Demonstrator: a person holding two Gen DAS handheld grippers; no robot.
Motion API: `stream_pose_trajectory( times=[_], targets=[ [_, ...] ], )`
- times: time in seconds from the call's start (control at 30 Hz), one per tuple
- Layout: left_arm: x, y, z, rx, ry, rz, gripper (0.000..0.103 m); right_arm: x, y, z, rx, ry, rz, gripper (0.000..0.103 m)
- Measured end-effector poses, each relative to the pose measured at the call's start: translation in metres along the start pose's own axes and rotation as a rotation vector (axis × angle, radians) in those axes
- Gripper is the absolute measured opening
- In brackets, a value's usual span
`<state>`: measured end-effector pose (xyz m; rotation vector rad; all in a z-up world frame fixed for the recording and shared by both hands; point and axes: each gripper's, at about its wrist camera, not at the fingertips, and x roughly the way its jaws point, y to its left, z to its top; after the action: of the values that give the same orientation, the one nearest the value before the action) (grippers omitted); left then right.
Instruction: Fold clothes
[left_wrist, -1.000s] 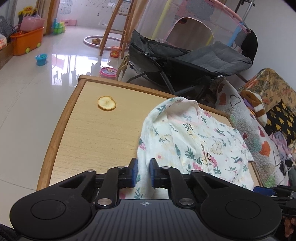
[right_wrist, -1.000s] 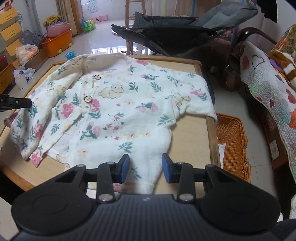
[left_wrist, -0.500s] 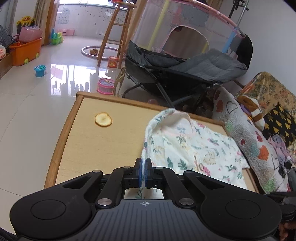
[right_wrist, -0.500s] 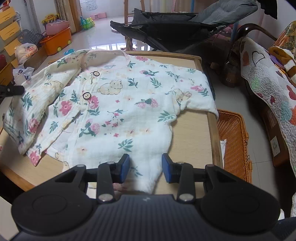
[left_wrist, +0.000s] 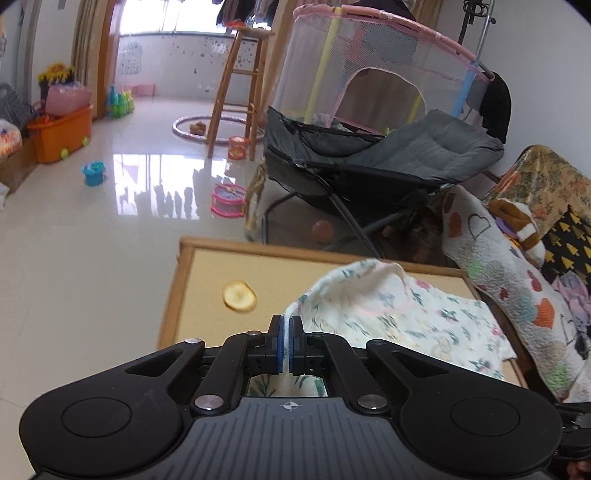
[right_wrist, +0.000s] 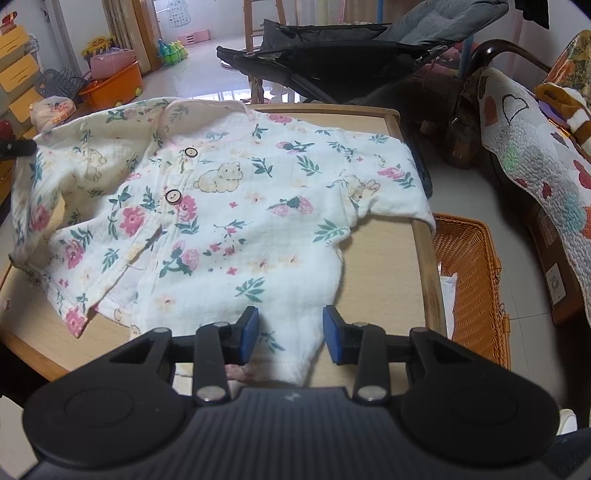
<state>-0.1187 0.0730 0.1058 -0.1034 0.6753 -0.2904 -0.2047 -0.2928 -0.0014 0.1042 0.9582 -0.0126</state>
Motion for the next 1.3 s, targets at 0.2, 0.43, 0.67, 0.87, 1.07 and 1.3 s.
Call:
stream_pose_trajectory(
  times=[0.2,0.43,0.67,0.87,1.07,1.3],
  targets=[
    [0.010,0.009,0.032,0.049,-0.001,0.040,0.002,-0.001,0.001,0.001,-0.006,-0.007,0.006,0.038],
    [0.026,0.017,0.062,0.094,0.004,0.076,0.002,-0.001,0.005,0.001,-0.021,-0.007,0.008,0.038],
    [0.045,0.029,0.081,0.130,0.031,0.117,0.002,0.002,0.005,0.002,-0.021,0.004,0.012,0.038],
    [0.062,0.046,0.084,0.129,0.065,0.153,0.002,0.003,0.005,0.003,-0.017,0.006,0.015,0.038],
    [0.079,0.057,0.083,0.121,0.094,0.181,0.003,0.003,0.005,0.003,-0.018,0.006,0.014,0.038],
    [0.096,0.065,0.078,0.109,0.094,0.224,0.015,0.003,0.007,0.003,-0.031,0.008,0.008,0.040]
  ],
)
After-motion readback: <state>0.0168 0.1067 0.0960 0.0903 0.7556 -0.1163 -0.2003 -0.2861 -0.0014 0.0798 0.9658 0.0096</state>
